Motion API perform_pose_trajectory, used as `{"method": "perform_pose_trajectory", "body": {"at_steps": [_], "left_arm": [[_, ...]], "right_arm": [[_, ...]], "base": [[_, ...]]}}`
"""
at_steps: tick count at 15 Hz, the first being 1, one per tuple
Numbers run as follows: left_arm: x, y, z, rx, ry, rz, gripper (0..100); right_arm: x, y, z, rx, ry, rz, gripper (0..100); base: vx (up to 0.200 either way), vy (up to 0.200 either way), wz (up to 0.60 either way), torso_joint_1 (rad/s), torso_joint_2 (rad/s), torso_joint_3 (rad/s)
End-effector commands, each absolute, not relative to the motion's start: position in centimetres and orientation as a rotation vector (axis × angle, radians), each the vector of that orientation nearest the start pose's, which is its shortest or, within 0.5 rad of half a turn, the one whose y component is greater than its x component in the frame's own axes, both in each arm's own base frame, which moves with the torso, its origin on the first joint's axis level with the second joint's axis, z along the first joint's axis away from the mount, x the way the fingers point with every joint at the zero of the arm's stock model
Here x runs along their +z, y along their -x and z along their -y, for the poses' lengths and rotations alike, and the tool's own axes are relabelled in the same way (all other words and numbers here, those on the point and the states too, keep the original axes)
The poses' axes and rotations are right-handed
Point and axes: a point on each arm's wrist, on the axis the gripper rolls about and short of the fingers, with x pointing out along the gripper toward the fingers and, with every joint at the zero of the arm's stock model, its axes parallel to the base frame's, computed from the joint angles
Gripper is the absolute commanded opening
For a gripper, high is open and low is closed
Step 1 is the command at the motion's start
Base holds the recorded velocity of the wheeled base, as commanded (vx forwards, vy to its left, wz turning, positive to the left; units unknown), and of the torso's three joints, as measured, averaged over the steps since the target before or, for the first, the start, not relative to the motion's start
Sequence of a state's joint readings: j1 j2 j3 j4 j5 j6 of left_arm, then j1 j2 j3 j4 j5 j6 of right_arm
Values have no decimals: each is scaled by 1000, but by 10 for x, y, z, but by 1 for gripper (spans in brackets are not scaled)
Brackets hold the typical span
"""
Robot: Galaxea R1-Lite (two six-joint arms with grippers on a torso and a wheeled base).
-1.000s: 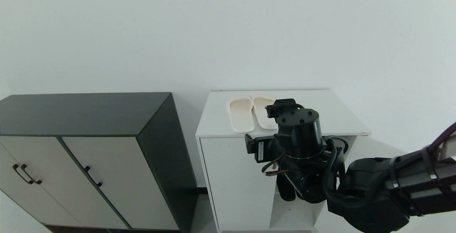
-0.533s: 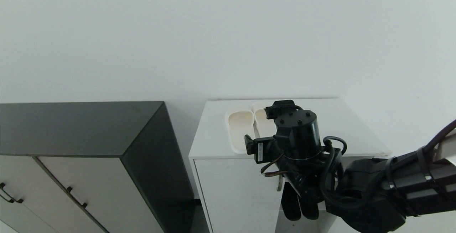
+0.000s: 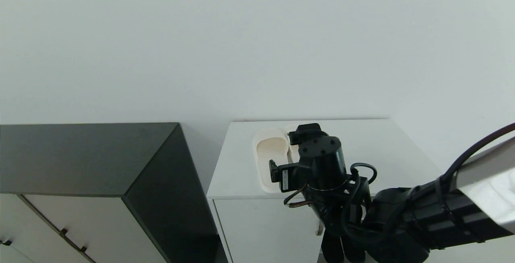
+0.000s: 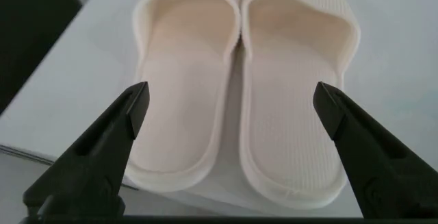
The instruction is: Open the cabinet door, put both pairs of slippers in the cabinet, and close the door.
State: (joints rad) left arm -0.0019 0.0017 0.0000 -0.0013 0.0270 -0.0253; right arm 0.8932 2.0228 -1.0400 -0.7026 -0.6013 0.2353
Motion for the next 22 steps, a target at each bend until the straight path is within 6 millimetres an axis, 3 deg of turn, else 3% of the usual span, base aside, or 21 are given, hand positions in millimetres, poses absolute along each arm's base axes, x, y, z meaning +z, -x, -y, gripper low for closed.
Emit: {"method": "perform_pose_trajectory", "body": {"at_steps": [1, 5, 8, 15, 19, 20, 22], "left_arm": [[76, 23, -1, 26, 26, 0, 0], [76, 23, -1, 26, 26, 0, 0], [76, 23, -1, 26, 26, 0, 0], [76, 23, -1, 26, 26, 0, 0], [76, 23, -1, 26, 26, 0, 0], [76, 23, -1, 26, 26, 0, 0], [76, 23, -1, 26, 26, 0, 0]], "right_arm": [[116, -268, -305, 253, -10, -249, 100], [111, -307, -320, 221, -22, -208, 100], [109, -322, -319, 212, -5, -226, 100], [121, -344, -314, 196, -27, -210, 100], [113, -351, -316, 188, -25, -214, 100], [111, -354, -317, 186, -25, -213, 0], [109, -357, -320, 187, -29, -209, 0]], "base": [[0, 0, 0, 0, 0, 0], [0, 0, 0, 0, 0, 0], [0, 0, 0, 0, 0, 0], [0, 0, 0, 0, 0, 0], [0, 0, 0, 0, 0, 0], [0, 0, 0, 0, 0, 0], [0, 0, 0, 0, 0, 0]]}}
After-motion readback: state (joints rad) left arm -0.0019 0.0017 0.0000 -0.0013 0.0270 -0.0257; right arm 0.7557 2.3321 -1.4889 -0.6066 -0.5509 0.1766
